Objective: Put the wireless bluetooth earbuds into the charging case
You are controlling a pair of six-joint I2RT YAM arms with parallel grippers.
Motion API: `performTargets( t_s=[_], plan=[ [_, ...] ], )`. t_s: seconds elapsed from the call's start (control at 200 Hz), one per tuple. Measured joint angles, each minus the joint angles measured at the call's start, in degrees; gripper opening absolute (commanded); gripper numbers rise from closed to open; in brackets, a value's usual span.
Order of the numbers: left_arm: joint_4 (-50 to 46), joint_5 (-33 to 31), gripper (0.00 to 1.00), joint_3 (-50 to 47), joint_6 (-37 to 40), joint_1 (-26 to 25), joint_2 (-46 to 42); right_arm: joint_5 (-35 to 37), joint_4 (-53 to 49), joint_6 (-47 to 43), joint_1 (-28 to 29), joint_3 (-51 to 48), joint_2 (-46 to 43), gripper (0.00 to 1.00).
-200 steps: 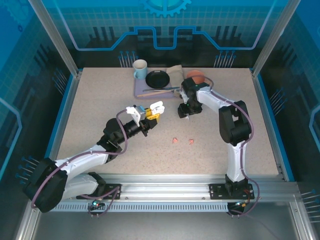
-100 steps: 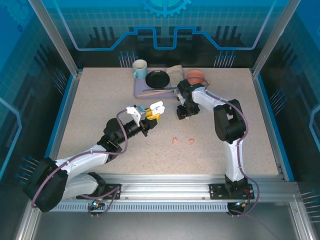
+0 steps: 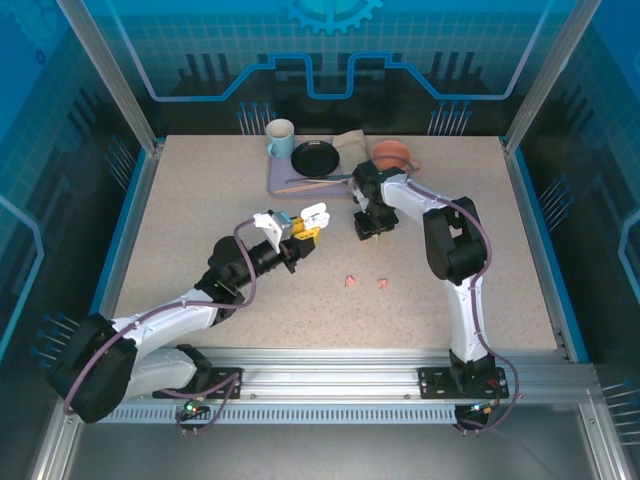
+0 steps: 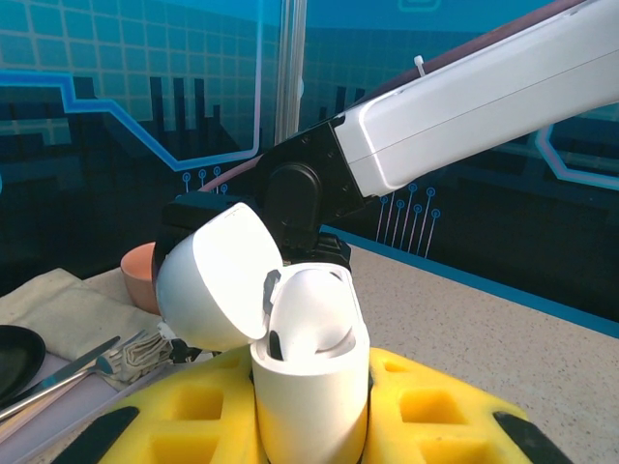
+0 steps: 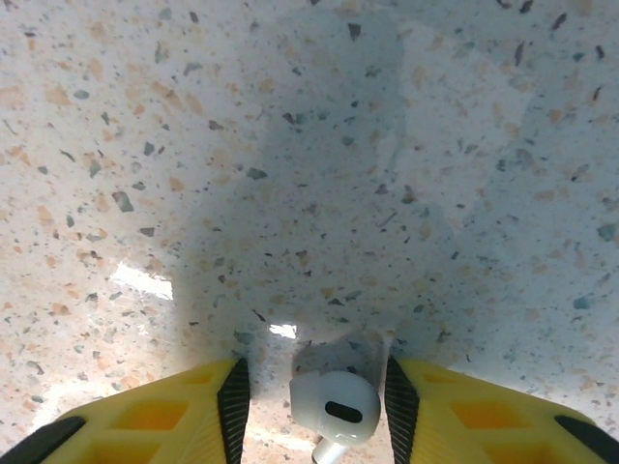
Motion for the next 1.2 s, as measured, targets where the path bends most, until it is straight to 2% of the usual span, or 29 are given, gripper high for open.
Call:
performTargets(
  t_s=[0.895, 1.03, 1.201],
  plan=[
    [0.5, 0.0, 0.0, 0.0, 0.0, 0.0, 0.2, -1.3, 0.4, 0.7, -0.4, -0.5, -0.3, 0.29],
    [0.5, 0.0, 0.0, 0.0, 0.0, 0.0, 0.5, -1.5, 0.7, 1.0, -0.6, -0.8, -0.4, 0.41],
    [0.5, 0.0, 0.0, 0.0, 0.0, 0.0, 0.8, -1.6, 0.7, 2.0, -0.9, -0.9, -0.4, 0.43]
  ],
)
